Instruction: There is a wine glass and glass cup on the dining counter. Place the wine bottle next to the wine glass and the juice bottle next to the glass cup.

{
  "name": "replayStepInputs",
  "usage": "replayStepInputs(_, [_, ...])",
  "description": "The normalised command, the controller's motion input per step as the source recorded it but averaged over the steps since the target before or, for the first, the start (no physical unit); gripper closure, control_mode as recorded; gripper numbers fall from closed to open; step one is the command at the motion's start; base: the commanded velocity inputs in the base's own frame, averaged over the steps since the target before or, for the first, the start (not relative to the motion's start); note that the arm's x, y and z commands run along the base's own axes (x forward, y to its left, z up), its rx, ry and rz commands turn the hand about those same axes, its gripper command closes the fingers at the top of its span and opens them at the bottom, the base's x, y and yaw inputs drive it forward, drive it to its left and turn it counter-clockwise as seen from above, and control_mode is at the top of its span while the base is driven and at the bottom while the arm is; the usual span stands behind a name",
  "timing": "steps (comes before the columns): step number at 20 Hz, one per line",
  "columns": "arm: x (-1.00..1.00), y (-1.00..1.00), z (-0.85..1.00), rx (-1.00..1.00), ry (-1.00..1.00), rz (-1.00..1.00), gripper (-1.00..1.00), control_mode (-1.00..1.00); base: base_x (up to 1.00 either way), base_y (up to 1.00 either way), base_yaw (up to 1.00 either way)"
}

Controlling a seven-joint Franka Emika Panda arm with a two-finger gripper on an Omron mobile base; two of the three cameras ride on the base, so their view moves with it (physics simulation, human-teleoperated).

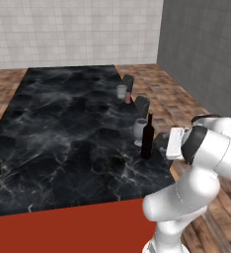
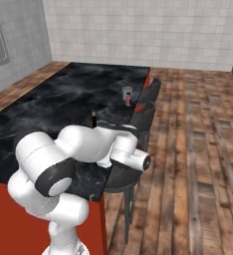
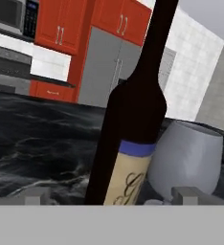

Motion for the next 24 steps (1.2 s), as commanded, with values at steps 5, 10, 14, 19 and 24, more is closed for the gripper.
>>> replayStepInputs(5, [-0.26,0.00,0.48,0.00,0.17,0.00,-1.00,-1.00,0.00,0.00,0.00])
replayStepInputs(10, [-0.35,-0.02,0.52,0.00,0.19,0.00,-1.00,-1.00,0.00,0.00,0.00])
replayStepInputs(14, [-0.52,-0.01,0.47,0.00,0.08,0.00,-1.00,-1.00,0.00,0.00,0.00])
replayStepInputs(19, [-0.55,0.00,0.44,-0.08,0.00,-0.05,-1.00,-1.00,0.00,0.00,0.00])
replayStepInputs(24, [-0.49,0.00,0.47,-0.11,0.01,-0.10,-1.00,-1.00,0.00,0.00,0.00])
